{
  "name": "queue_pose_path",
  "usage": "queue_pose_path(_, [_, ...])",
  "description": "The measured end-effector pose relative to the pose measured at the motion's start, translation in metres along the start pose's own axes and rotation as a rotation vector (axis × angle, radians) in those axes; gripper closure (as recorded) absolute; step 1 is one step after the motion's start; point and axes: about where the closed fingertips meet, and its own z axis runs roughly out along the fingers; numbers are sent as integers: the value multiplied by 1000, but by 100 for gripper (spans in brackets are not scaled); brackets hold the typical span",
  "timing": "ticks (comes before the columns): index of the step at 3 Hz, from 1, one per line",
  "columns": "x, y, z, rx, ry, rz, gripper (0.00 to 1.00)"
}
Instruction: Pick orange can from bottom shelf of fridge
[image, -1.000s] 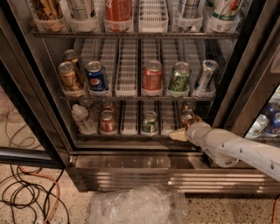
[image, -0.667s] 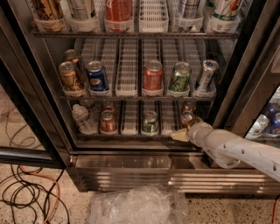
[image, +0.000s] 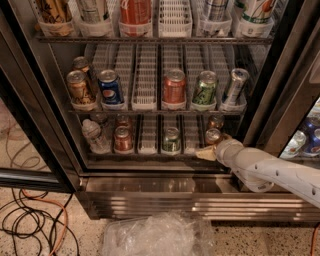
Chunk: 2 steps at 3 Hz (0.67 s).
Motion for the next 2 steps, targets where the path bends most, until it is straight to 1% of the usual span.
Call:
queue_pose_path(1, [-19, -14, -10, 42, -64, 38, 100])
queue_pose_path(2, [-34, -20, -19, 78, -127, 60, 100])
